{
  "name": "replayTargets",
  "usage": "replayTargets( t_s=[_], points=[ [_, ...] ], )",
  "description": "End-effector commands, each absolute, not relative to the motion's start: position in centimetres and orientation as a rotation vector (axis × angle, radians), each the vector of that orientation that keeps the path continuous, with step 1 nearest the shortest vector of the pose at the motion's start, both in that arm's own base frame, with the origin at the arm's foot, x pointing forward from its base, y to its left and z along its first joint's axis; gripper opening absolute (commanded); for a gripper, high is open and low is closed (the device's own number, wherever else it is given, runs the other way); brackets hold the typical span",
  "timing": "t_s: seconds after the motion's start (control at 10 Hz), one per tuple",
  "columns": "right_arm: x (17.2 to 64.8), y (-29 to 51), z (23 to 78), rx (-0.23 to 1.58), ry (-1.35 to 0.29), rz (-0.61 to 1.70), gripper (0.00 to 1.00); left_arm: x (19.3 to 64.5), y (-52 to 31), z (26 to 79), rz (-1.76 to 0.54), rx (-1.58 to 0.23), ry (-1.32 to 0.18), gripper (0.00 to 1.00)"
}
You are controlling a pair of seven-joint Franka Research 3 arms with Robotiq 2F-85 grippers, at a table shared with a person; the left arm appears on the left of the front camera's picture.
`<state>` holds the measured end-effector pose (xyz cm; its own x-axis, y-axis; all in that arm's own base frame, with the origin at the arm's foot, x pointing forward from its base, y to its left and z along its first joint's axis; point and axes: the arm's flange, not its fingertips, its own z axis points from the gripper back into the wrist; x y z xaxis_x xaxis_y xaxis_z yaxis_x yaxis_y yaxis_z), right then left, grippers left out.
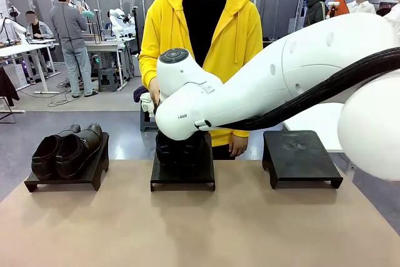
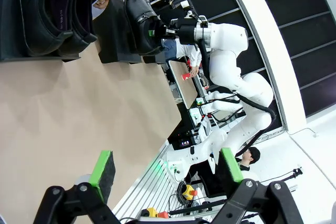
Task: Place the shoes on the stand as instructed by the person.
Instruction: Pick up another pair of Shoes and place it on the Shoes Stand indicated by the person.
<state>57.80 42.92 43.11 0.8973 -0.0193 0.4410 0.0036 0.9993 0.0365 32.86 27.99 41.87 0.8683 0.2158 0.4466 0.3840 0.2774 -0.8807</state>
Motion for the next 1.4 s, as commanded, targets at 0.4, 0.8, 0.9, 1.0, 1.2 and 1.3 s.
replayTargets(
  t_s=[0.4, 0.8, 0.9, 1.0, 1.2, 1.3],
  points=[
    [58.4, 43.5, 41.5, 0.025, -0.54, -0.05, 0.07, 32.4, 27.7, 42.0, -0.13, -1.307, -0.545, 1.0],
    [58.2, 42.9, 40.9, 0.029, -0.538, -0.057, 0.07, 32.4, 27.7, 42.0, -0.13, -1.307, -0.545, 1.0],
    [58.1, 42.8, 40.9, 0.03, -0.539, -0.055, 0.34, 32.4, 27.7, 42.0, -0.13, -1.307, -0.545, 1.0],
    [57.9, 42.7, 41.0, 0.033, -0.539, -0.057, 0.48, 32.4, 27.7, 42.0, -0.13, -1.307, -0.545, 1.0],
    [57.4, 42.3, 41.3, 0.041, -0.538, -0.069, 0.89, 32.4, 27.7, 42.0, -0.13, -1.307, -0.545, 1.0],
    [57.2, 42.1, 41.4, 0.044, -0.541, -0.072, 1.0, 32.4, 27.7, 42.0, -0.13, -1.307, -0.545, 1.0]
  ],
)
